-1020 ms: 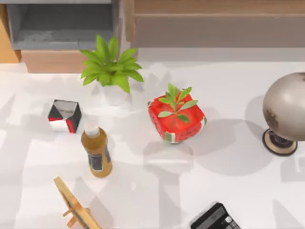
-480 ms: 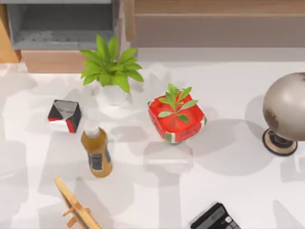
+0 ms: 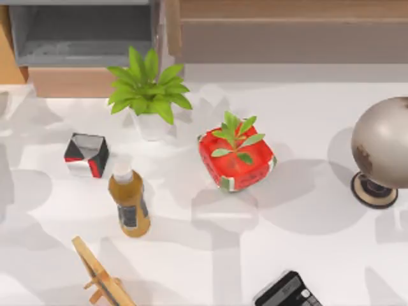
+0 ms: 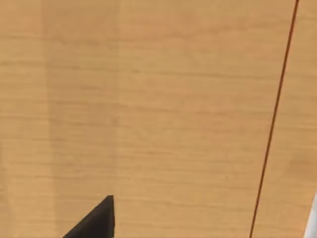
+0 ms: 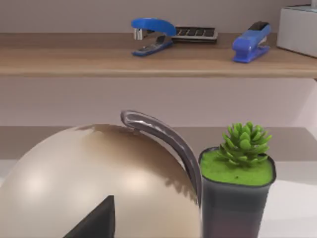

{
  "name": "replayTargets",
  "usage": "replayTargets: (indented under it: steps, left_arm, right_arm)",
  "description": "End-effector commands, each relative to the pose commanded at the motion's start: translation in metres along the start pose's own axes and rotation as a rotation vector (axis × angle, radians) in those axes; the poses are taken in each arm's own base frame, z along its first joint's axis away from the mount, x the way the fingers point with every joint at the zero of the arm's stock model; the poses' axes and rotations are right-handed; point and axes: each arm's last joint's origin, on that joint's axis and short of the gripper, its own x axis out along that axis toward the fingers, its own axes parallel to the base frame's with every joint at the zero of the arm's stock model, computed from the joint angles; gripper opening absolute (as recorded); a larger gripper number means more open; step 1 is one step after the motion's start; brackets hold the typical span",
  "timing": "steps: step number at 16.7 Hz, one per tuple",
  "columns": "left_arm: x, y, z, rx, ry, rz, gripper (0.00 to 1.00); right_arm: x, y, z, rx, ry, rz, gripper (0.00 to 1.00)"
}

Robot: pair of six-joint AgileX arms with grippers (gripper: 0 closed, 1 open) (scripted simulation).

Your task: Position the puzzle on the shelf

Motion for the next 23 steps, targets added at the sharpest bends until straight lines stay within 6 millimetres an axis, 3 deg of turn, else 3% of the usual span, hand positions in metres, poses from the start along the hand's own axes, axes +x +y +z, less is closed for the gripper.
replayTargets:
  steps: [3,9,15,19,23]
  left_arm:
    - [0.005,-0.017,-0.009,0.052,0.002,0.001,1.0]
    - [0.006,-0.018,-0.007,0.052,-0.001,-0.002,1.0]
    - [0.028,-0.018,-0.01,0.054,0.002,0.001,1.0]
    - [0.03,-0.018,-0.01,0.054,0.002,0.001,1.0]
    - [0.03,-0.018,-0.01,0.054,0.002,0.001,0.7]
  right_arm:
    - [0.0,0.0,0.0,0.0,0.0,0.0,1.0]
    - [0.0,0.0,0.0,0.0,0.0,0.0,1.0]
    - [0.0,0.0,0.0,0.0,0.0,0.0,1.0]
    - [0.0,0.0,0.0,0.0,0.0,0.0,1.0]
    - [0.0,0.0,0.0,0.0,0.0,0.0,1.0]
